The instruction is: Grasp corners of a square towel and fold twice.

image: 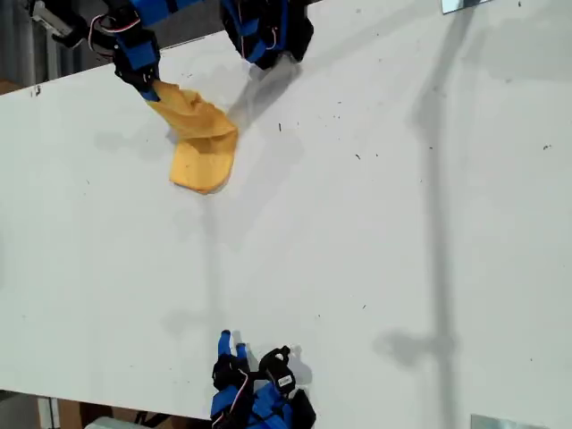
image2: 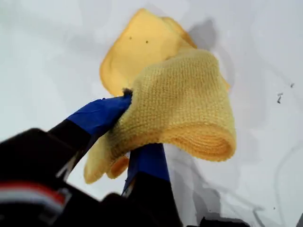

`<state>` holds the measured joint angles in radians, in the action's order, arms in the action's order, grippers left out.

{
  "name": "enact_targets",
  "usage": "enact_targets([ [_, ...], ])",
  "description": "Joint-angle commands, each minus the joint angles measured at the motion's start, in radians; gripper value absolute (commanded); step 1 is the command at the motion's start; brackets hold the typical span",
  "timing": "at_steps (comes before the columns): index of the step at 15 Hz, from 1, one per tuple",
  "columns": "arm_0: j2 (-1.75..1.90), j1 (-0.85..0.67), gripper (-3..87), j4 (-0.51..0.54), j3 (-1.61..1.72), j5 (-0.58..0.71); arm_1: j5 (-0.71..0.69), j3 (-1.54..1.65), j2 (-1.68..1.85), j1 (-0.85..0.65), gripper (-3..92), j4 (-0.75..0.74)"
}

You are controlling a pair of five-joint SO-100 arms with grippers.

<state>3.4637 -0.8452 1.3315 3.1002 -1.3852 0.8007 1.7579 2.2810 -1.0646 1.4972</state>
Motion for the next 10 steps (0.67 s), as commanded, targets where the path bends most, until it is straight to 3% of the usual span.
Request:
enact_targets([
  [1,0.005,0.0,20.5,-0.015,0.003,-0.02,0.009,0.015,0.081,-0.072,-0.1,0.031],
  [4,0.005,0.0,20.5,-0.015,0.003,-0.02,0.003,0.058,0.106,-0.104,-0.1,0.071],
  [10,0.005,0.002,20.5,-0.015,0.003,-0.017,-0.075,-0.021,-0.393,0.19,-0.1,-0.183],
])
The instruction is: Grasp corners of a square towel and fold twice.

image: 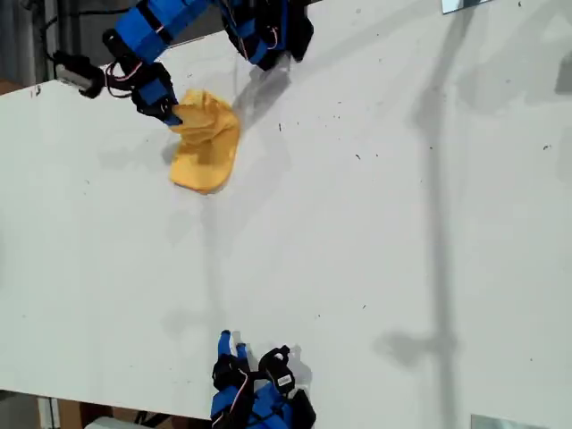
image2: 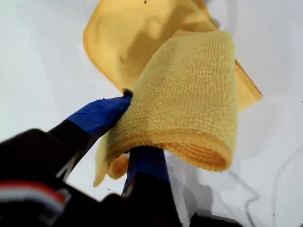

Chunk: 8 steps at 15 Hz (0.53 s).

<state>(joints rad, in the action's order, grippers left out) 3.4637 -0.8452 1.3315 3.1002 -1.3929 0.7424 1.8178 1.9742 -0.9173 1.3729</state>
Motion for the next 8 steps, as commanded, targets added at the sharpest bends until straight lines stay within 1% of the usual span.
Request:
enact_targets([
  [1,0.005,0.002,20.5,-0.015,0.003,-0.009,-0.031,-0.121,-0.179,0.077,-0.1,-0.098],
  [5,0.005,0.002,20.5,-0.015,0.003,-0.008,-0.1,-0.318,-0.489,0.21,-0.1,-0.215],
  [8,0.005,0.003,20.4,-0.014,0.003,-0.006,-0.104,-0.437,-0.652,0.247,-0.1,-0.236],
])
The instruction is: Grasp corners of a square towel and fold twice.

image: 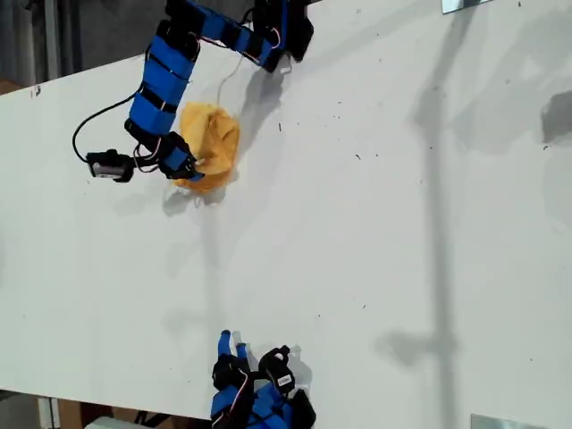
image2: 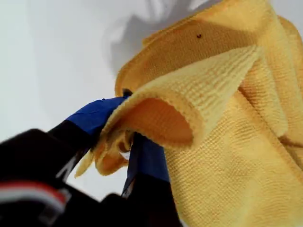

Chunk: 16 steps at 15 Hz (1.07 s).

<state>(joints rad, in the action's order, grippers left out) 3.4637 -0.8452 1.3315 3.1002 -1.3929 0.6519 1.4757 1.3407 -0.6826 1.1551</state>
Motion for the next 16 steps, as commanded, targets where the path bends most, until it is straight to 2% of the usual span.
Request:
enact_targets([
  [1,0.005,0.003,20.4,-0.014,0.002,-0.005,-0.009,-0.12,-0.055,0.012,4.9,-0.02],
  [2,0.005,0.003,20.4,-0.012,0.002,-0.005,-0.012,-0.127,-0.074,0.006,15.0,-0.026],
  [3,0.005,0.003,20.4,-0.012,0.002,-0.005,-0.014,-0.132,-0.075,-0.009,30.6,-0.021],
  [5,0.005,0.003,20.4,-0.012,0.002,-0.005,-0.014,-0.141,-0.021,-0.064,38.7,0.026],
  [7,0.005,0.005,20.4,-0.012,0.002,-0.005,-0.032,-0.147,0.06,-0.109,39.7,0.094],
  [11,0.005,0.005,20.3,-0.012,0.002,-0.006,0.029,0.012,0.224,-0.233,33.3,0.175],
  [16,0.005,0.008,20.3,-0.011,0.002,-0.008,0.054,0.256,0.249,-0.163,29.5,0.049],
])
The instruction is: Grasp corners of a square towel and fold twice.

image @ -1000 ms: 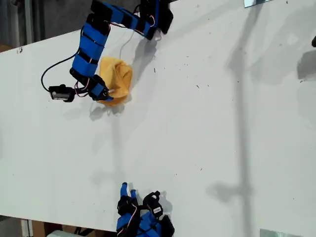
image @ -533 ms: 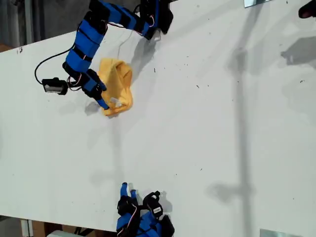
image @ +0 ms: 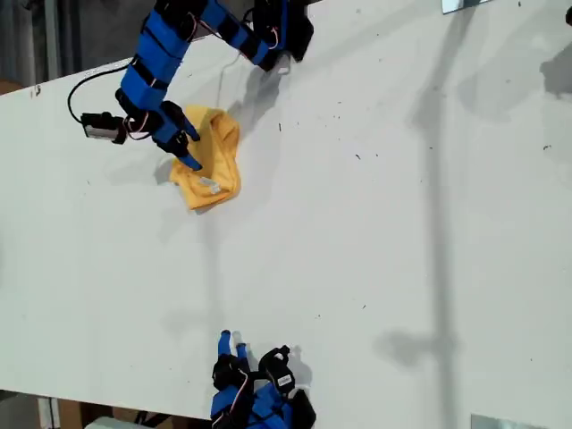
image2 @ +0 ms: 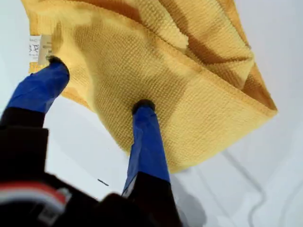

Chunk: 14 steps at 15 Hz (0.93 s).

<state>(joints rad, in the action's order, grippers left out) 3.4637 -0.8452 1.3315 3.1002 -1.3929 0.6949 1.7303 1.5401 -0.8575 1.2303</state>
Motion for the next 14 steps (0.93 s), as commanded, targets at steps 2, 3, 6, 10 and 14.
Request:
enact_targets([
  [2,0.005,0.008,20.3,-0.011,0.002,-0.009,0.049,0.023,-0.02,0.003,27.8,-0.005],
  [3,0.005,0.008,20.3,-0.011,0.002,-0.009,0.055,0.008,-0.089,0.031,28.1,-0.005],
  [6,0.005,0.009,20.2,-0.009,0.002,-0.011,0.094,-0.175,-0.359,0.183,29.0,0.029],
  [10,0.005,0.009,20.2,-0.009,0.002,-0.011,0.095,-0.469,-0.525,0.38,29.1,0.103],
  [14,0.005,0.009,20.2,-0.009,0.002,-0.011,0.095,-0.509,-0.445,0.491,28.4,0.158],
])
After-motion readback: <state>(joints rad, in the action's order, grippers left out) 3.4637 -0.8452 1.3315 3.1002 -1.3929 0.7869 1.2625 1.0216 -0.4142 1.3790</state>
